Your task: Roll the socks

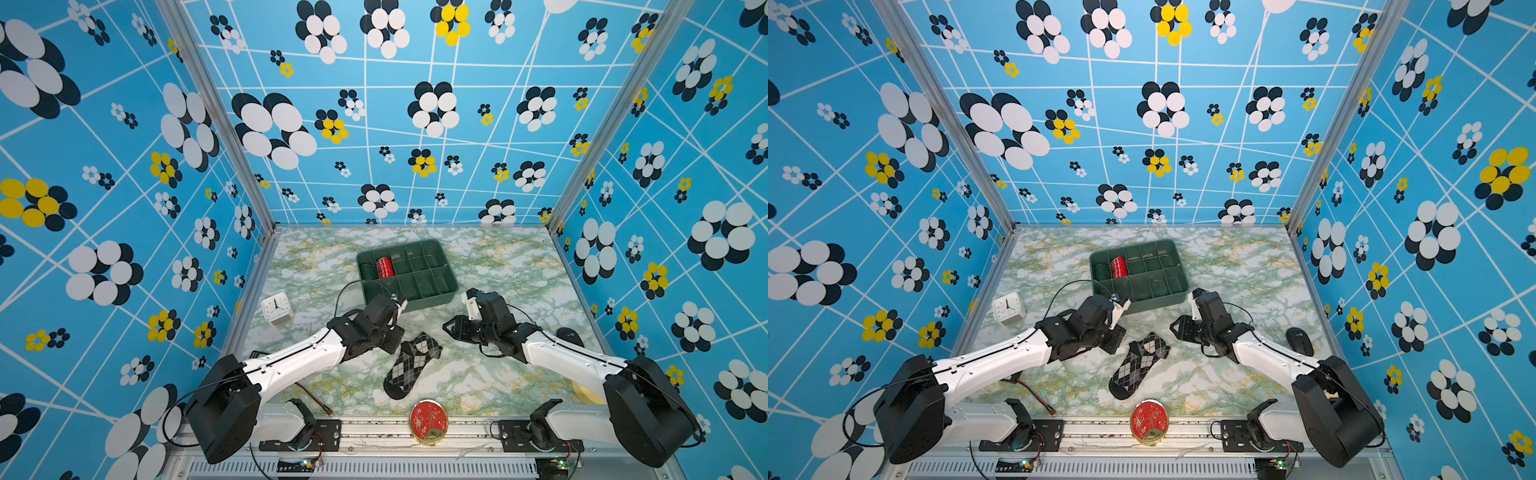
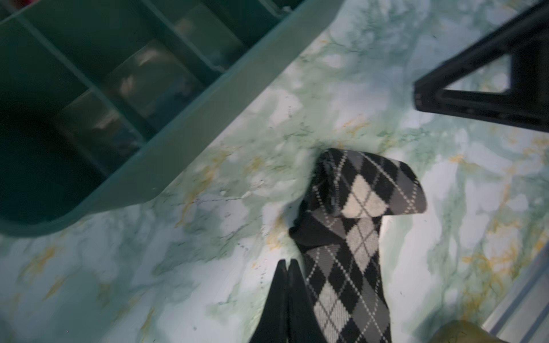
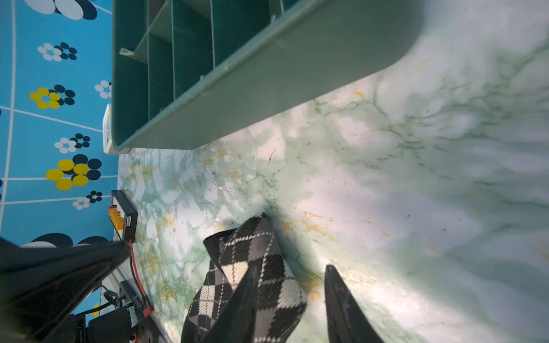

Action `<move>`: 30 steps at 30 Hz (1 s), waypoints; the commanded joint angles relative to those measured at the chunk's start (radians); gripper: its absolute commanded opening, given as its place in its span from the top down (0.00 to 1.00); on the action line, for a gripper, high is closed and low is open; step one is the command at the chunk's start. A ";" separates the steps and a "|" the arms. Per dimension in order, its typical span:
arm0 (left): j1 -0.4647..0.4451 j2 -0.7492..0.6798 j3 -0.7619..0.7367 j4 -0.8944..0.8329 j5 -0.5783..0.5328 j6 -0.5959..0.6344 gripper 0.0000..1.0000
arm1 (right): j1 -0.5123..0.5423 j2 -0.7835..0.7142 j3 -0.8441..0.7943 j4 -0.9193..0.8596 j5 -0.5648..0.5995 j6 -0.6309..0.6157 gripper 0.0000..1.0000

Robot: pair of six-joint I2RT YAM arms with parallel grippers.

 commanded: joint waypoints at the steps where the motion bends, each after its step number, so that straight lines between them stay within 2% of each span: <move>1: 0.062 0.000 -0.037 -0.029 -0.044 -0.062 1.00 | 0.003 -0.039 0.011 -0.075 0.076 -0.030 0.61; 5: 0.130 0.041 -0.036 0.054 -0.013 -0.052 1.00 | 0.007 -0.047 0.009 -0.086 0.072 -0.028 0.61; 18: 0.236 0.220 0.058 0.183 0.053 -0.020 1.00 | 0.039 -0.033 0.010 -0.109 0.089 -0.031 0.60; 30: 0.312 0.338 0.181 0.196 0.051 0.063 1.00 | 0.095 0.025 0.025 -0.120 0.107 -0.036 0.60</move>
